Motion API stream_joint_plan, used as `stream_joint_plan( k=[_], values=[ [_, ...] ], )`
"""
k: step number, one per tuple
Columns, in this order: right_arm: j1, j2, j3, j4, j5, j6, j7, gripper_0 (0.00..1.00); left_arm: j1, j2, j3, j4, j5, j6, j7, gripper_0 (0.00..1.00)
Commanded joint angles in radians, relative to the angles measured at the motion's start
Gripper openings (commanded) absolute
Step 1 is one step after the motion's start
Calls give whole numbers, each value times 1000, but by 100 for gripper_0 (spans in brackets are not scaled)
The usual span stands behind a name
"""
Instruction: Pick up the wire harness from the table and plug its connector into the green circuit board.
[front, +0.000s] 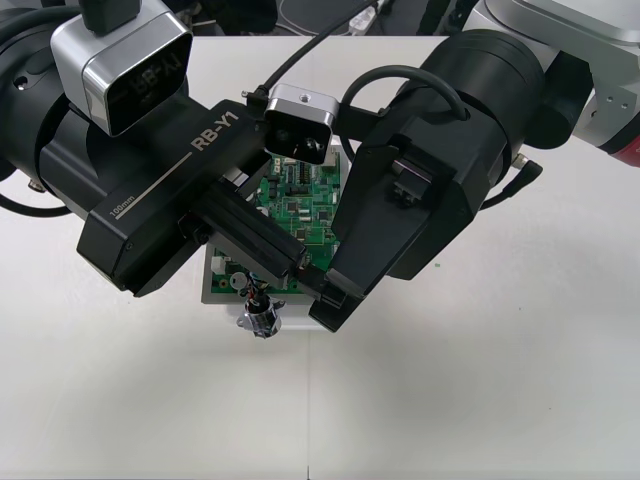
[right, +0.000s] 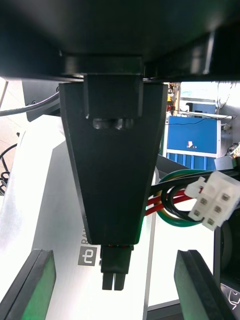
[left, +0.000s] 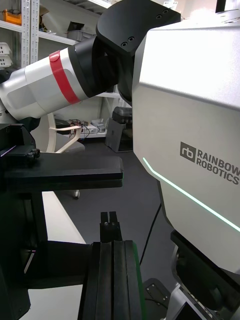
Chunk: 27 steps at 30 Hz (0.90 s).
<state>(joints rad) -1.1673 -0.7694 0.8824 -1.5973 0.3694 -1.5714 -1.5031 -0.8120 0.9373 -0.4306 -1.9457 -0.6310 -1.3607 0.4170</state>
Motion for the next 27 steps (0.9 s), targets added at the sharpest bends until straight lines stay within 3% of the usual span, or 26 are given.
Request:
stream_joint_plan(
  k=[1, 7, 18, 27],
  values=[
    [-51, 13, 4, -26, -4, 1, 9, 72, 5, -18, -17, -27, -3, 49, 40, 0],
    [-51, 13, 4, -24, -4, 1, 21, 73, 5, -17, -17, -25, -1, 49, 34, 0],
    [-51, 18, 4, -7, -7, 1, 57, 95, 7, -8, -17, -18, 2, 48, 26, 0],
    [-51, 21, 4, -3, 5, 1, 138, 95, 7, 3, -17, -7, 16, 48, 19, 0]
  ],
)
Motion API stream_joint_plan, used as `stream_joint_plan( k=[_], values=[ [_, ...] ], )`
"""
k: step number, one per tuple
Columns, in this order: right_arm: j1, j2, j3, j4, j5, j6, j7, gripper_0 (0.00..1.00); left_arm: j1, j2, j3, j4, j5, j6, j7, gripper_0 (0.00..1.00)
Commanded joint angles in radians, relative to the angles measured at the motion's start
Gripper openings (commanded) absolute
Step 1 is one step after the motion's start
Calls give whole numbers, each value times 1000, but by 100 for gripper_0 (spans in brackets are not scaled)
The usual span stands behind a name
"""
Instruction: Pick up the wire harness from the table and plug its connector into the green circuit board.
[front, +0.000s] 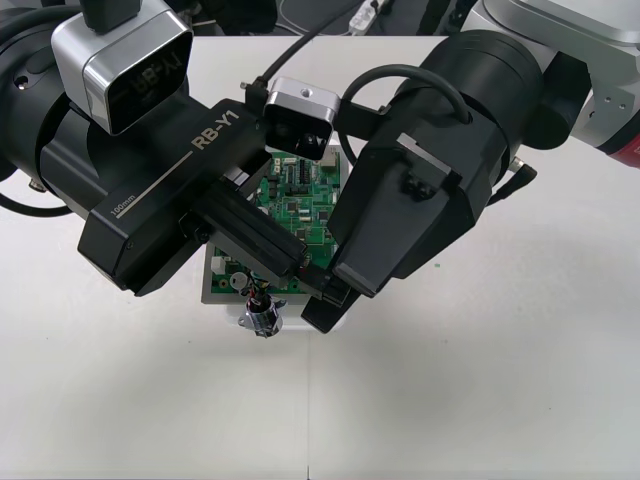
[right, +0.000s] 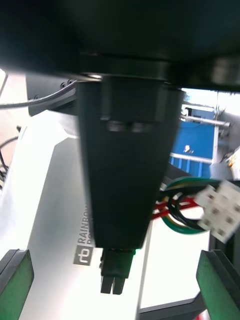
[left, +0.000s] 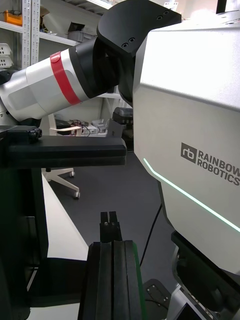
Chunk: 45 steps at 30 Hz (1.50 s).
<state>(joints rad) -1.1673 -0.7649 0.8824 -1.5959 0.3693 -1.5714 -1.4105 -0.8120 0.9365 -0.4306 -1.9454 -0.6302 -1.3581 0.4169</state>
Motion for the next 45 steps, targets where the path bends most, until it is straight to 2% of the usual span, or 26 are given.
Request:
stream_joint_plan(
  k=[1, 23, 27, 45],
  values=[
    [-51, 16, 4, -3, 5, 1, 45, 95, 7, 4, -17, -6, 18, 45, 17, 0],
    [-51, 18, 4, 5, -18, 1, 19, 95, 16, 58, -13, 63, 107, -55, -24, 0],
    [-51, 18, 4, 8, -20, 1, 19, 100, 25, 81, -11, 68, 129, -67, -38, 0],
    [-51, -2, 4, 90, -23, 1, 22, 100, 145, 133, 95, 71, 162, -159, -81, 0]
  ],
)
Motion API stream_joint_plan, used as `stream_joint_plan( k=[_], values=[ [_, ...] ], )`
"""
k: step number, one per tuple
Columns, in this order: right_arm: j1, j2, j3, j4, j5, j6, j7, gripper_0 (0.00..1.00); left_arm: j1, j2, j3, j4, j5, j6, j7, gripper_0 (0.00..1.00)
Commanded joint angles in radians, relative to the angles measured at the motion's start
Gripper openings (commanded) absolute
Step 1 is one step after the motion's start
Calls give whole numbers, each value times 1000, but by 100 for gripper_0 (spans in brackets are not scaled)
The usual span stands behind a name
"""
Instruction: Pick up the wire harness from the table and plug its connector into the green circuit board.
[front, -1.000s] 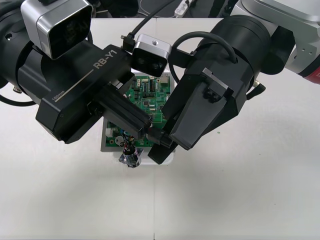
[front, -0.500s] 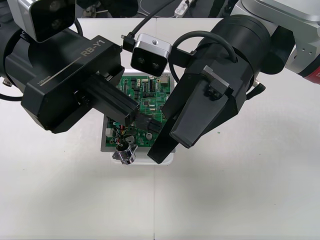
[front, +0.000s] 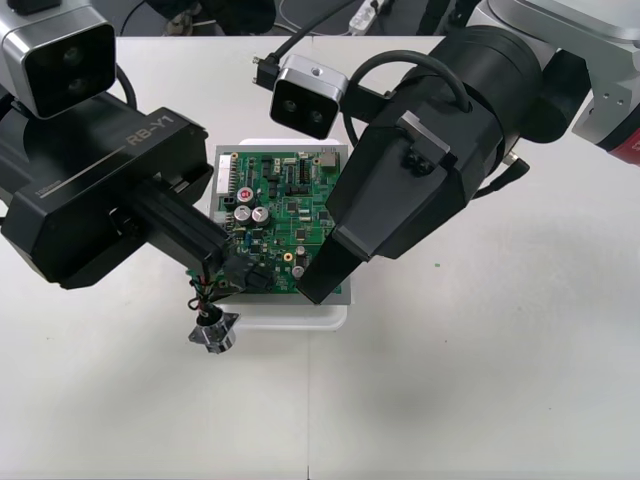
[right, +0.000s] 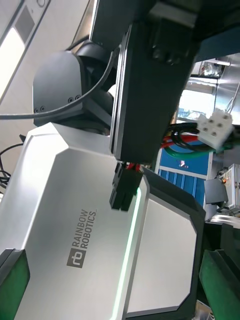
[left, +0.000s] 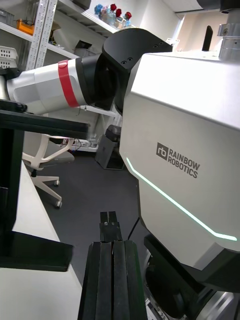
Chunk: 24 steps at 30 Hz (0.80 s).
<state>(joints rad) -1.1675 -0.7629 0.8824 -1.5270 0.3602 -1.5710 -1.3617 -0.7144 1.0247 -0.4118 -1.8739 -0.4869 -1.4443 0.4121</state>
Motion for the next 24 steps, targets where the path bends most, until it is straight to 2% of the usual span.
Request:
stream_joint_plan(
  k=[1, 7, 24],
  values=[
    [-50, -6, 4, 24, -12, 0, -25, 100, 52, 45, 79, -1, 19, -77, -78, 0],
    [-41, -35, 3, 53, -12, 0, -22, 100, 84, 64, 103, 19, 34, -125, -95, 0],
    [28, -184, -6, 47, -14, 0, 49, 100, 116, 80, 120, 153, 56, -126, -199, 0]
  ],
)
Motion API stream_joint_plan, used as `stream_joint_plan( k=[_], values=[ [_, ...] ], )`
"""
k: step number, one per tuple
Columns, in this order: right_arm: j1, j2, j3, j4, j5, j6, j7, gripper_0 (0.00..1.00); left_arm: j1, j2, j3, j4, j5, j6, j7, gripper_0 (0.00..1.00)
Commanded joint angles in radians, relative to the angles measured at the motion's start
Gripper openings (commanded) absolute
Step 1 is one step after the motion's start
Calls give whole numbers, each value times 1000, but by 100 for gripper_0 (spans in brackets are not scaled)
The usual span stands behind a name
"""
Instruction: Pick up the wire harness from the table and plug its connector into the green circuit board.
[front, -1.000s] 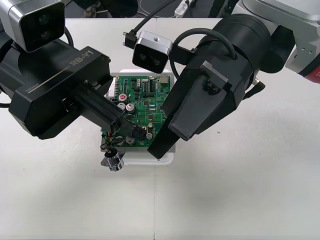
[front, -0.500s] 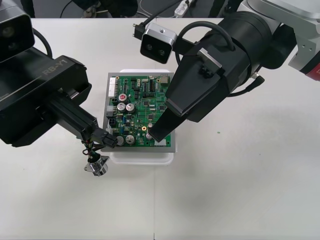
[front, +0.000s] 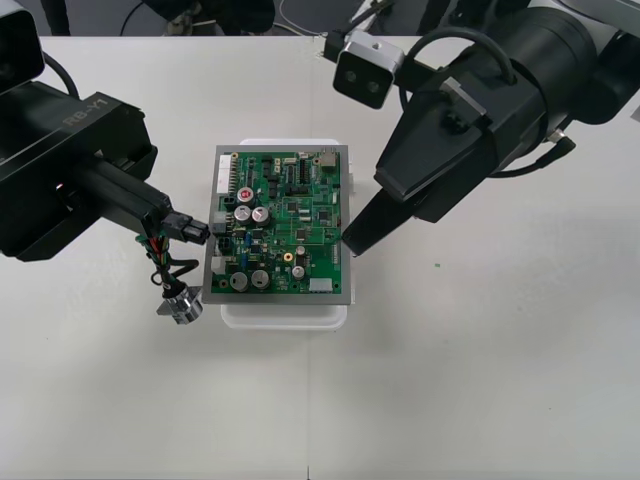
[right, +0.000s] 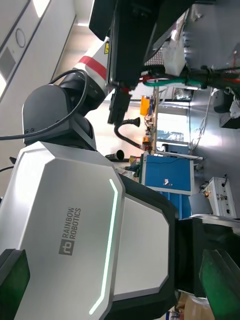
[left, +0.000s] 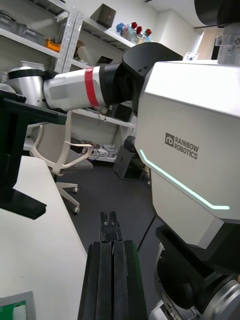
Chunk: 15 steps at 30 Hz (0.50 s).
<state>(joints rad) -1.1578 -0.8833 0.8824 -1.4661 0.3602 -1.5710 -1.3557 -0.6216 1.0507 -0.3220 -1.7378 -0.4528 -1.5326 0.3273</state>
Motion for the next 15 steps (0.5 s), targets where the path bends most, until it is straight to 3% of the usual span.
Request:
stream_joint_plan(
  k=[1, 15],
  values=[
    [20, -68, -10, -14, -14, 0, 43, 100, 26, 54, 31, 18, 22, -38, -114, 0],
    [89, -140, -56, -16, -14, 0, 116, 100, 74, 54, 29, 113, 16, -38, -143, 0]
  ],
)
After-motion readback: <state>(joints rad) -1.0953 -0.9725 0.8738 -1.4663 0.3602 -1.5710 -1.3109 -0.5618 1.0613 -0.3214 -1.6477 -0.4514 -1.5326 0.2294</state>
